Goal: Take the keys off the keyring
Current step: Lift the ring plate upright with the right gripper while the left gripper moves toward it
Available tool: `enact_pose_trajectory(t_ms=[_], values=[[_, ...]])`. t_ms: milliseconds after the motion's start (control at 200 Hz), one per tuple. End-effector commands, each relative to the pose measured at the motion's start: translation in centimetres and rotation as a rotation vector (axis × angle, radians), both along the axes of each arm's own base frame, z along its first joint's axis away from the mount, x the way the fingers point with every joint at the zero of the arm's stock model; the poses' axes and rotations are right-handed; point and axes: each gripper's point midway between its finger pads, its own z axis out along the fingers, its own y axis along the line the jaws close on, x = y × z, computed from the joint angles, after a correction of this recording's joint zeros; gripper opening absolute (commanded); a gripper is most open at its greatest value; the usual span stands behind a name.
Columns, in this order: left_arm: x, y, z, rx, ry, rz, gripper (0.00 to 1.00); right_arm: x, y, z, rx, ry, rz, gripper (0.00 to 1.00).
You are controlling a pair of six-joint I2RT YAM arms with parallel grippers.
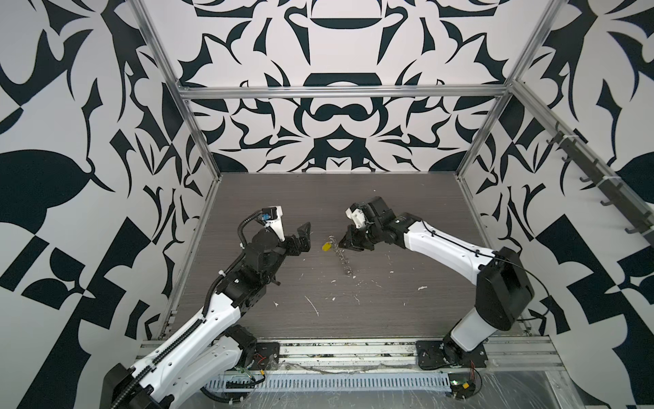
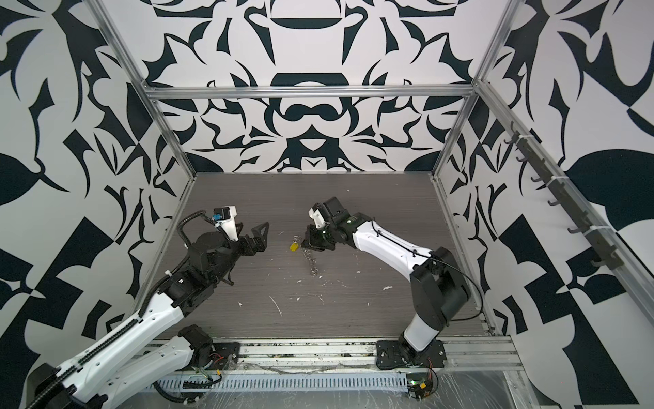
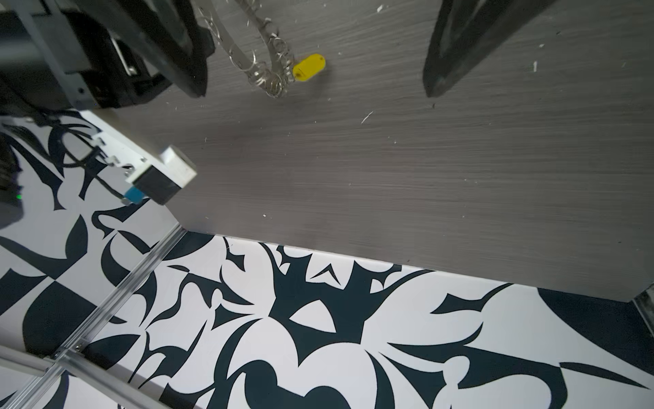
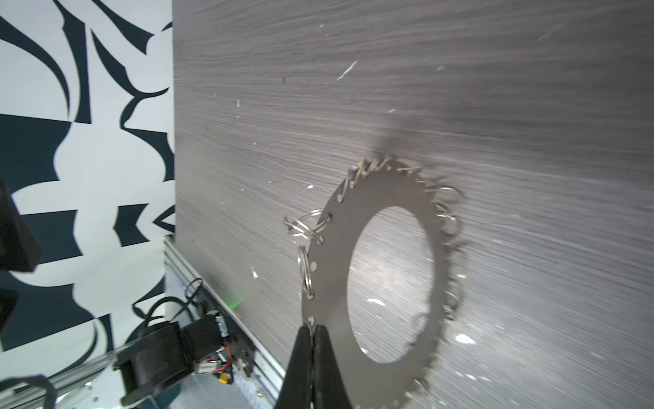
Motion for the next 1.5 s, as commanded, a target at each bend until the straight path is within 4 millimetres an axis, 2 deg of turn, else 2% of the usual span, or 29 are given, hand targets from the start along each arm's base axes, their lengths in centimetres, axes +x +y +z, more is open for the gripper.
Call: enact_pose_trajectory(t_ms=[0, 70, 165, 375, 550, 625, 690, 905, 975, 985, 1005, 1085, 1225, 1250, 1300, 1420, 1500], values=[[-0.9, 0.9, -2.4, 0.039, 0.068, 0.011, 0.99, 1.3, 1.5, 3.0, 0.119, -0.029, -0.024, 0.0], [-0.9, 0.8, -2.7, 0.044, 0.079, 0.007, 0.99, 1.3, 1.4, 2.8, 0.113, -0.037, -0.024, 0.0], [-0.7, 0.3, -3.2, 0.052, 0.1, -0.008, 0.99, 1.2, 0.1, 2.1, 0.078, -0.031, -0.028, 0.0], [0.5, -1.7, -4.3, 0.052, 0.145, -0.06, 1.0, 1.8, -4.5, 1.1, 0.054, -0.025, -0.101, 0.0], [1.4, -3.4, -5.1, 0.042, 0.177, -0.104, 0.99, 1.9, -8.6, -0.4, 0.062, 0.018, -0.155, 0.0], [1.8, -4.2, -5.2, 0.042, 0.175, -0.13, 0.99, 2.1, -10.3, -0.4, 0.082, 0.024, -0.182, 0.0], [1.9, -5.4, -5.1, 0.043, 0.147, -0.192, 0.98, 2.2, -11.1, 0.2, 0.117, 0.017, -0.177, 0.0], [1.6, -10.8, -4.5, 0.073, -0.059, -0.493, 0.87, 1.8, -11.7, 2.4, 0.152, -0.009, -0.087, 0.0], [0.9, -12.5, -4.4, 0.097, -0.112, -0.614, 0.87, 1.7, -11.6, 3.2, 0.166, -0.013, -0.064, 0.0], [0.9, -12.9, -5.3, 0.105, -0.098, -0.632, 0.87, 1.7, -11.7, 3.3, 0.167, -0.012, -0.063, 0.0], [0.7, -13.4, -5.5, 0.109, -0.109, -0.667, 0.87, 1.7, -11.6, 3.6, 0.172, -0.018, -0.056, 0.0], [-0.5, -15.0, -5.4, 0.094, -0.187, -0.798, 0.87, 1.5, -11.5, 4.5, 0.188, -0.029, -0.037, 0.0], [-1.0, -16.6, -5.2, 0.032, -0.221, -0.888, 0.86, 1.6, -11.3, 5.4, 0.208, -0.029, -0.035, 0.0], [-0.8, -16.8, -5.0, 0.026, -0.214, -0.892, 0.81, 1.5, -11.2, 5.5, 0.215, -0.031, -0.028, 0.0], [-0.7, -17.2, -5.3, 0.037, -0.203, -0.894, 0.79, 1.4, -11.1, 5.7, 0.228, -0.03, -0.019, 0.0], [-1.0, -17.8, -5.9, 0.13, -0.262, -0.9, 0.81, 1.2, -11.2, 6.4, 0.224, -0.074, -0.007, 0.0], [-1.0, -18.3, -5.5, 0.117, -0.234, -0.92, 0.82, 1.7, -11.7, 6.4, 0.197, -0.081, -0.056, 0.0]])
